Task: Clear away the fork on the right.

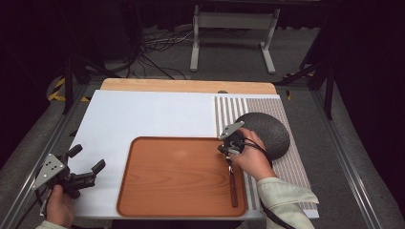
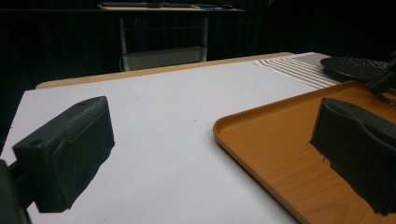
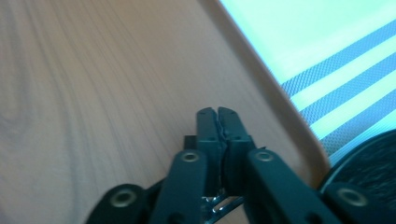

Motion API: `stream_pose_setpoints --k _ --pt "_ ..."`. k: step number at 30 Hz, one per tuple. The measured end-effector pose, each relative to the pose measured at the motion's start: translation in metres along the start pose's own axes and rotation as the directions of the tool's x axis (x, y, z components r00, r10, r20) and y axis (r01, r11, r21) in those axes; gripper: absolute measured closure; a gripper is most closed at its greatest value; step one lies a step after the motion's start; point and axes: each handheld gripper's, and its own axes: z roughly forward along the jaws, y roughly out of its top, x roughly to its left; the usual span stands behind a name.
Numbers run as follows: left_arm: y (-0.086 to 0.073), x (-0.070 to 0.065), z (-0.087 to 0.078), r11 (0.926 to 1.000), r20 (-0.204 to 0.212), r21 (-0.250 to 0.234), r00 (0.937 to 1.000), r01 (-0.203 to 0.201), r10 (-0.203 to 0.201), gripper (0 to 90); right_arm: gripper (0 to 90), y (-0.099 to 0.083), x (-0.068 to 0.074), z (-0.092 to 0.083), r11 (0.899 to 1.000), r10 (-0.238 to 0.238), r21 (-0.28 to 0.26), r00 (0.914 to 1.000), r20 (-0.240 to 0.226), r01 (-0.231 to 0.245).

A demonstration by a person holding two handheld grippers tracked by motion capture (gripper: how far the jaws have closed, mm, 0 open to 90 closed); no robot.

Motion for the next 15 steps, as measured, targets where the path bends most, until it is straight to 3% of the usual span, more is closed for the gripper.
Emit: stream_pose_setpoints --k 8,13,15 --pt "0.0 0.0 0.0 1.0 -0.001 0.0 1.0 -0.001 0.001 0.3 67.0 0.009 0.005 -0.023 0.997 0.002 -0.073 1.0 0.0 -0.002" --pt "0.0 0.0 0.0 1.0 -0.001 0.0 1.0 0.0 0.0 0.3 46.9 0.01 0.008 -0.036 0.992 0.036 -0.122 0.9993 -0.008 -0.037" --pt "0.0 0.0 0.0 1.0 -0.001 -0.001 1.0 0.001 -0.001 0.3 38.6 0.009 0.007 -0.039 0.991 0.018 -0.133 0.9998 0.001 -0.018"
